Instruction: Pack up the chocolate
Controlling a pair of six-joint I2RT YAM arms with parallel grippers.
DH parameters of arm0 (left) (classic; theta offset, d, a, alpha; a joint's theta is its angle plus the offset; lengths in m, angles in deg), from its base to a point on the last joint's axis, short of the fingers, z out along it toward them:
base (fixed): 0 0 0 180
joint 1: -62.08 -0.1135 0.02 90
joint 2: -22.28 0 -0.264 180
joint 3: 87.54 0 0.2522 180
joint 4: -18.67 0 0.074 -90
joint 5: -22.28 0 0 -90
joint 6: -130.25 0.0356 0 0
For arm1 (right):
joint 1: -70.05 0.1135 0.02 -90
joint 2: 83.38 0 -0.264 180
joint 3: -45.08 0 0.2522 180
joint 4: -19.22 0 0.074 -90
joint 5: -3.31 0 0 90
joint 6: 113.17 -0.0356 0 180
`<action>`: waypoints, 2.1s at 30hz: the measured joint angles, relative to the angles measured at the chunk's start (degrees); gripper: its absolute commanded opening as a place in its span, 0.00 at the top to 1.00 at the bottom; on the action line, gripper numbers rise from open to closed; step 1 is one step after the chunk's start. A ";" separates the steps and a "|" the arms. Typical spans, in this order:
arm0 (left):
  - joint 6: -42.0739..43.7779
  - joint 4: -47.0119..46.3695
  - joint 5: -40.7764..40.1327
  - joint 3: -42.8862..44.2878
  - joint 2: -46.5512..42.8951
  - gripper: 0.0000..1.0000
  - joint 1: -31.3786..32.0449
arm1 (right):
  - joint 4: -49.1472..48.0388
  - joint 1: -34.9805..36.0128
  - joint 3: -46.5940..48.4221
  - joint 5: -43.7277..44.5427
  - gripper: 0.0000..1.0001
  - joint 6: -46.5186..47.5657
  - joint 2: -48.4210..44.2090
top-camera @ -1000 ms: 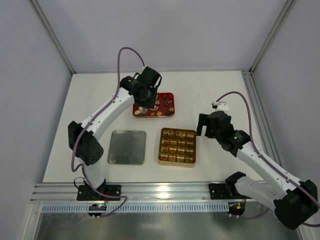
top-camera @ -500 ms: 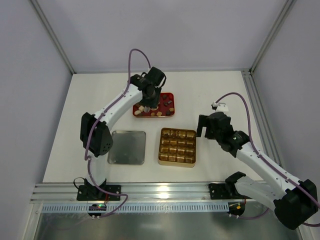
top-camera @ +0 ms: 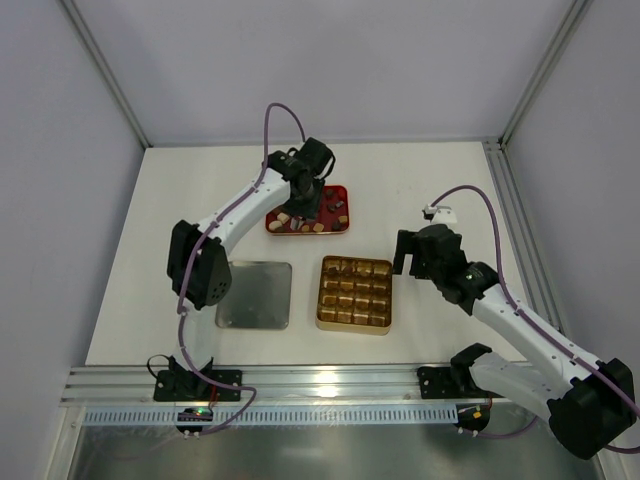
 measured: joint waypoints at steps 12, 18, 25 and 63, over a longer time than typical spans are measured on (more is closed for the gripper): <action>0.00 -0.24 0.76 0.00 0.09 0.64 0.00 | -0.17 0.00 -0.44 -0.02 0.00 0.00 0.00; 0.00 -0.20 0.98 0.00 0.09 0.66 0.00 | -0.20 0.00 -0.46 -0.13 0.00 0.00 0.00; 0.02 -0.13 1.07 0.00 0.09 0.70 0.00 | -0.20 0.00 -0.52 -0.15 0.00 0.00 0.00; 0.00 1.38 1.09 0.00 -1.20 0.62 0.00 | -0.17 0.00 -0.90 -0.31 0.00 -0.11 -0.04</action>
